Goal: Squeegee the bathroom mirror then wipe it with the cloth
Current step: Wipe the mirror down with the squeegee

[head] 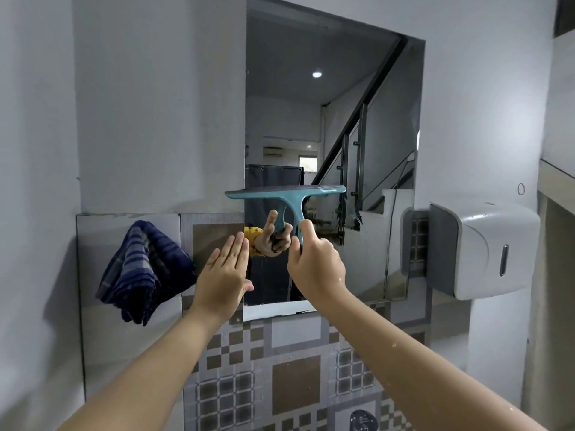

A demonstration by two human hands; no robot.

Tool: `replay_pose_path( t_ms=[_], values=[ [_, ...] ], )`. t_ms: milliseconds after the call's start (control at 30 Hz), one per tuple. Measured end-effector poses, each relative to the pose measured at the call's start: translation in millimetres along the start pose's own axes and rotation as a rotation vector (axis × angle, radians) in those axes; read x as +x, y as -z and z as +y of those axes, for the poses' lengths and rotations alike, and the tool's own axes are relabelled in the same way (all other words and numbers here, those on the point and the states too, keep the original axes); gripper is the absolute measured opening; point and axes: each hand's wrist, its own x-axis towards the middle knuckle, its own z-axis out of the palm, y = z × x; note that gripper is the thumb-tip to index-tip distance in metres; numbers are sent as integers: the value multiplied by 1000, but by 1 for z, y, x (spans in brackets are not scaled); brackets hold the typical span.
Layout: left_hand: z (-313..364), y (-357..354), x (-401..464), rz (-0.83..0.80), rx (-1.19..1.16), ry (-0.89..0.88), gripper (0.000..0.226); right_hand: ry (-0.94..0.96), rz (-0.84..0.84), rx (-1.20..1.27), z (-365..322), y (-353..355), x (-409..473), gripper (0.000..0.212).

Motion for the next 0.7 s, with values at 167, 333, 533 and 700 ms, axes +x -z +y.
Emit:
replay_pose_path(
  t_ms=[167,333,533,700],
  values=[
    [2,-5,-5,-8,-23,29,101,107,21,-164,28,9,0,33],
    [2,-6,-8,-28,-13,42,94,221,27,-244,54,20,7,33],
    [5,-8,-9,-50,18,68,91,385,34,-372,93,31,22,38],
    [8,-7,-9,-63,78,85,88,447,33,-419,133,40,31,41]
  ],
)
